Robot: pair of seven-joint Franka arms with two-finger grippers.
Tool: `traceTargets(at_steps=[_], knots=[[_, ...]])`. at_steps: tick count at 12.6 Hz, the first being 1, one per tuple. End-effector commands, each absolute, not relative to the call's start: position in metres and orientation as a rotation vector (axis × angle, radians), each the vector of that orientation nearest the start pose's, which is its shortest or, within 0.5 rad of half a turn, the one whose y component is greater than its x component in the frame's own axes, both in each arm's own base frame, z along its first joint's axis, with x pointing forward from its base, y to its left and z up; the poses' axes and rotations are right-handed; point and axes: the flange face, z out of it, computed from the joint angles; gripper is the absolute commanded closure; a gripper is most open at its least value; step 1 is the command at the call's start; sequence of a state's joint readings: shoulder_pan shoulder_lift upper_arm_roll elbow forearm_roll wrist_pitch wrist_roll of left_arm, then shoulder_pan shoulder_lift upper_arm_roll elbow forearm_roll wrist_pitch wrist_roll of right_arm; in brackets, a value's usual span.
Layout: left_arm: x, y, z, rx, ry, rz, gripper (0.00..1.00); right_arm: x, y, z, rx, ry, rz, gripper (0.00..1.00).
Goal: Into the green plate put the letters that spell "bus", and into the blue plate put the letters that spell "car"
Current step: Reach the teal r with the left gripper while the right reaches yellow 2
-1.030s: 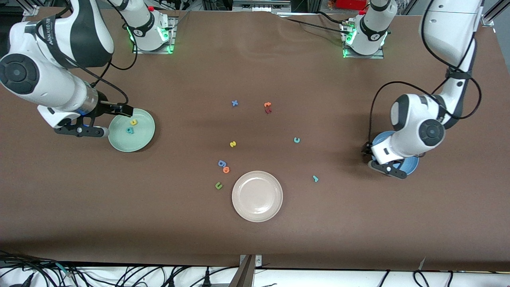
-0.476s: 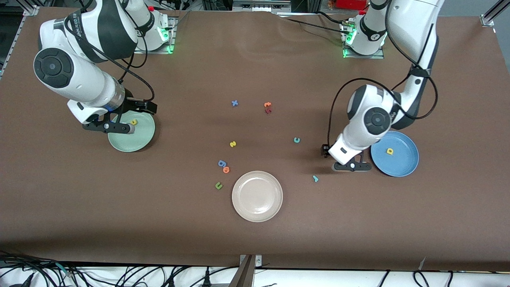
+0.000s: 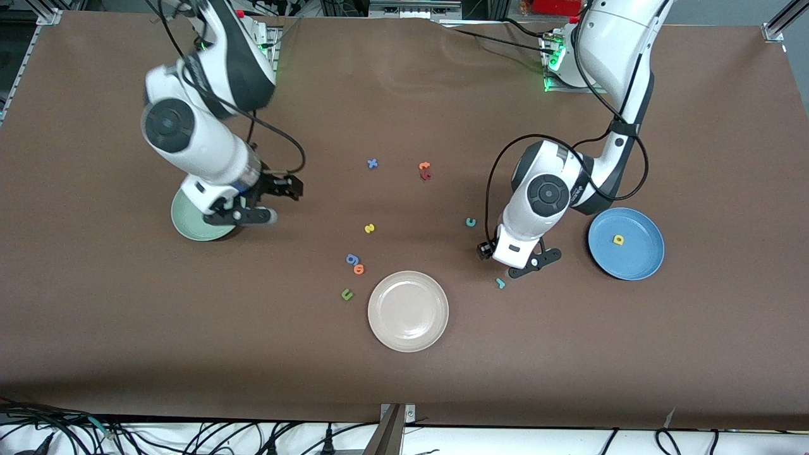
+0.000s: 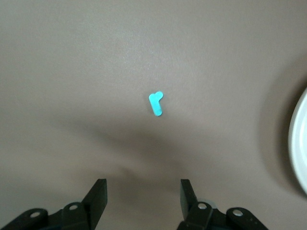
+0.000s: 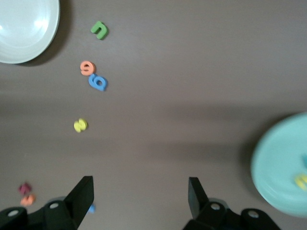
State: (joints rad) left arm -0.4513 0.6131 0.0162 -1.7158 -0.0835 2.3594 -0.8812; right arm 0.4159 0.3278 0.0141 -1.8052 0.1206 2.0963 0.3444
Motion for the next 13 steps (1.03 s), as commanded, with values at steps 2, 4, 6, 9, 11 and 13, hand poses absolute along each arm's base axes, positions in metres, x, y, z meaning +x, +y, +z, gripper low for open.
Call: traceTargets(at_steps=[2,4,6,9,11,13], knots=[[0.63,-0.285,0.213,-3.119,-0.9,-0.112,0.31,0.571,0.329,0.297,-3.018,-0.05,0.02,0.17],[0.638,-0.271,0.203,-3.113,-0.883,-0.19,0.31,0.555,0.367,0.268,-3.004,-0.014,-0.028,0.25],[0.638,-0.27,0.197,-3.103,-0.852,-0.195,0.32,0.542,0.396,0.248,-2.987,0.048,-0.084,0.4],[0.641,-0.264,0.188,-3.094,-0.827,-0.243,0.37,0.532,0.413,0.216,-2.96,0.045,-0.157,0.41],[0.641,-0.265,0.183,-3.098,-0.822,-0.255,0.37,0.528,0.416,0.206,-2.999,-0.052,-0.19,0.44],[0.642,-0.266,0.182,-3.101,-0.822,-0.263,0.37,0.526,0.415,0.194,-3.017,-0.069,-0.185,0.45]])
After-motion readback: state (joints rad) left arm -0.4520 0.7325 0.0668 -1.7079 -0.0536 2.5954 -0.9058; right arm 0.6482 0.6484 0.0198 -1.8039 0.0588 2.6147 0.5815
